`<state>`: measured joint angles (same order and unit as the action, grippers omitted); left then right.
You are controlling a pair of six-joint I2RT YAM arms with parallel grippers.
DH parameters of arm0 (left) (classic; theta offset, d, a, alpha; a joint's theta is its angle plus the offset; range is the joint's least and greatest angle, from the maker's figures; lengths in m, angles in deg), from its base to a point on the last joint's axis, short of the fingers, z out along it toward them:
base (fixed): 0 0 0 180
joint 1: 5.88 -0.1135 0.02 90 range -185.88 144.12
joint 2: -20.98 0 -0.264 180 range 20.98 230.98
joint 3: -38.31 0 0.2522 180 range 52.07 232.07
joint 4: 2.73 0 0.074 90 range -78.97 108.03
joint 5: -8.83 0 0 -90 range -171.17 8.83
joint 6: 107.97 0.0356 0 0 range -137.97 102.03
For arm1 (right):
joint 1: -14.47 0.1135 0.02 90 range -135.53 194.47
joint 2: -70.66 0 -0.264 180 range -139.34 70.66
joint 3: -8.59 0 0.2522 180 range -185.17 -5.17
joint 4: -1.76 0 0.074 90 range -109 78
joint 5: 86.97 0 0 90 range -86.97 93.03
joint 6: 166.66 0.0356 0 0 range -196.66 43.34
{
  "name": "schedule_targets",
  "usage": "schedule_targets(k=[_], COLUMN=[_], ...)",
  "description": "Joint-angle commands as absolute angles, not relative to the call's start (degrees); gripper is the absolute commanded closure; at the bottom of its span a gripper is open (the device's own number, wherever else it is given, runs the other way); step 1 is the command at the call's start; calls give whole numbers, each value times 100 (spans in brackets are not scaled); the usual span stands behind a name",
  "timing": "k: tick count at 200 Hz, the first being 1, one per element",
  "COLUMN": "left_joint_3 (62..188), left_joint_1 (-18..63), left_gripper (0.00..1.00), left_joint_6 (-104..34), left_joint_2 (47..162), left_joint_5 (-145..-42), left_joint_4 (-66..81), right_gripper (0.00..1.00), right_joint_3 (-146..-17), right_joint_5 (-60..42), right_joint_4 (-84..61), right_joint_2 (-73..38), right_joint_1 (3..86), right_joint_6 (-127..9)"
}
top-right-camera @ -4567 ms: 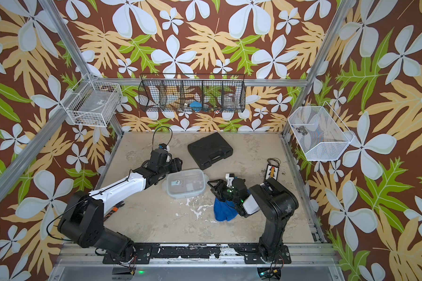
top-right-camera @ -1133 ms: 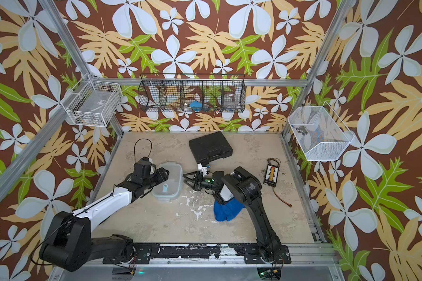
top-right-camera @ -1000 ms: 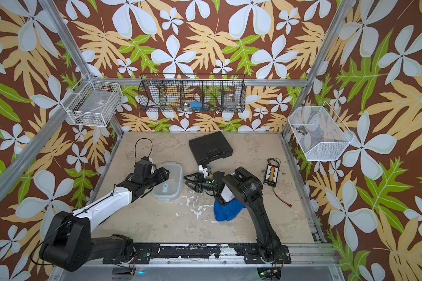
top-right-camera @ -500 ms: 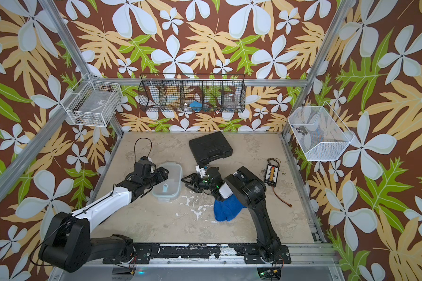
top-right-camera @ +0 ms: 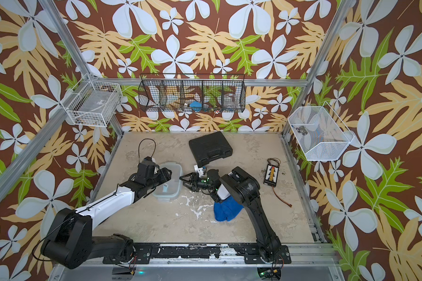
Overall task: Wipe the insides of the lunch boxes
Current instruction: Open the lid of the lunch box.
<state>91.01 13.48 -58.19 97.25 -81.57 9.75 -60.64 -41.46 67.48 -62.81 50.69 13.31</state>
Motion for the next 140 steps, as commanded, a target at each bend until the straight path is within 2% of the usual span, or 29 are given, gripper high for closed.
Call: schedule_targets(k=[1,49,104,140], left_joint_3=[9040,8969,8986,9035], left_joint_1=[1372,1407,1509,1590], left_gripper=[29,30,32,32], left_joint_6=[-5866,-5883,-5867,-5840], left_joint_2=[9741,9771,9905,10039], left_joint_5=[-8196,-8196,-8167,-8141], left_joint_4=[1081,1024,1052,1102], right_gripper=[47,57,83,93], right_joint_3=[-6009,-6055,-6070,-6056], right_joint_5=[-4128,-4192,-4291,-4330], right_joint_4=[7367,7995,8204,8204], right_joint_2=[-6259,-6386,-6372,-6346], right_joint_1=[5085,5084,5082,5074], right_joint_6=[1536,1892,1922,1880])
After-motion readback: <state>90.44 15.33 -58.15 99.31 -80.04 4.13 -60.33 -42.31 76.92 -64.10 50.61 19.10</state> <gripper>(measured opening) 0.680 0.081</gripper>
